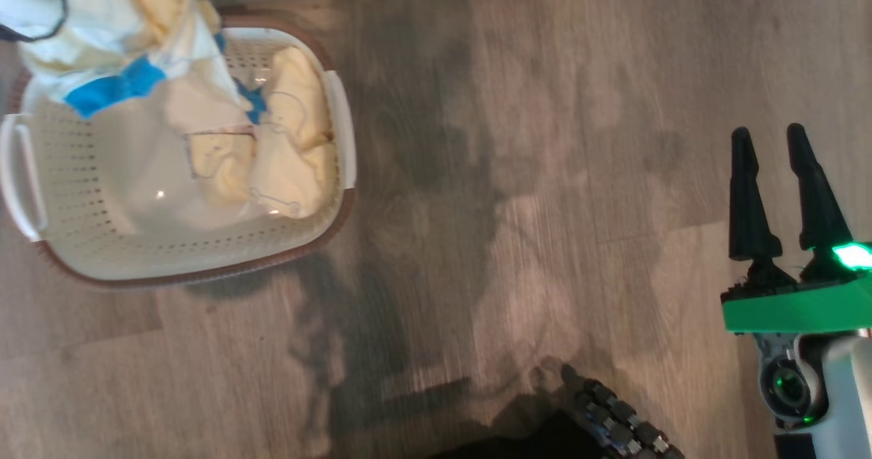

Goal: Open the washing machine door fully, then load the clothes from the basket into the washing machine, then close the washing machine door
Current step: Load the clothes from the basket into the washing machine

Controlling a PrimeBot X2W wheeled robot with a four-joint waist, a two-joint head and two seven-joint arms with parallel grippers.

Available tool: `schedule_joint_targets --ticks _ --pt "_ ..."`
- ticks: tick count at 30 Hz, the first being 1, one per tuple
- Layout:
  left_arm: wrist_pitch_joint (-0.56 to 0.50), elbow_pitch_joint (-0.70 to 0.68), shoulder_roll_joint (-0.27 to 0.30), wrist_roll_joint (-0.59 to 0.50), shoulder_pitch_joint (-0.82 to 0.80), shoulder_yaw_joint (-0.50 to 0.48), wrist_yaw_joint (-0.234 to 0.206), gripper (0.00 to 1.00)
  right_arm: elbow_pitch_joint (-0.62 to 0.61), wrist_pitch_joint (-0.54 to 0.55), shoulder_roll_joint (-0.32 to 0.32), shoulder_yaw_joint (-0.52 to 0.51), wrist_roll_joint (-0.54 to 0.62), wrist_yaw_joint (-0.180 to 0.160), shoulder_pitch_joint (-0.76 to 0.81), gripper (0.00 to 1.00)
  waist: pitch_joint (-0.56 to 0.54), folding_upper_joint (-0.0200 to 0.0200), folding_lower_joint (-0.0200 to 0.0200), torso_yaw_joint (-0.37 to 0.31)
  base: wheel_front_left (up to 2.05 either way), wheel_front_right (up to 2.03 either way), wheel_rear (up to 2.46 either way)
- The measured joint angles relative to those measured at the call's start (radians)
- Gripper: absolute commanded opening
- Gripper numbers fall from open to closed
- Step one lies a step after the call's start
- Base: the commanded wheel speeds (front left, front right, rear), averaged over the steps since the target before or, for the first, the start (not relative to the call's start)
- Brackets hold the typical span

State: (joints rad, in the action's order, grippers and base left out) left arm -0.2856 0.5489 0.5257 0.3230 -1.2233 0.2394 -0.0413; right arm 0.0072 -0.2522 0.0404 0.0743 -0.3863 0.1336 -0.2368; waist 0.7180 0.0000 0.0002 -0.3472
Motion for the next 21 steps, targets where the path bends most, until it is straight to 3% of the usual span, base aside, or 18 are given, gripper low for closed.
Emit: schedule_joint_targets --ticks 12,21 --pt "-0.072 0.106 0.105 -0.048 -0.189 0.019 0.022 0.0 0.013 0.0 -0.002 0.063 -0.056 0.0 -0.035 1.0 0.075 0.0 -0.0001 -0.119 0.0 0.0 0.0" --pt "-0.032 0.136 0.143 -0.093 -0.322 0.026 0.02 0.0 0.014 0.0 -0.005 0.097 -0.085 0.0 -0.037 1.0 0.122 0.0 -0.0001 -0.179 0.0 0.0 0.0"
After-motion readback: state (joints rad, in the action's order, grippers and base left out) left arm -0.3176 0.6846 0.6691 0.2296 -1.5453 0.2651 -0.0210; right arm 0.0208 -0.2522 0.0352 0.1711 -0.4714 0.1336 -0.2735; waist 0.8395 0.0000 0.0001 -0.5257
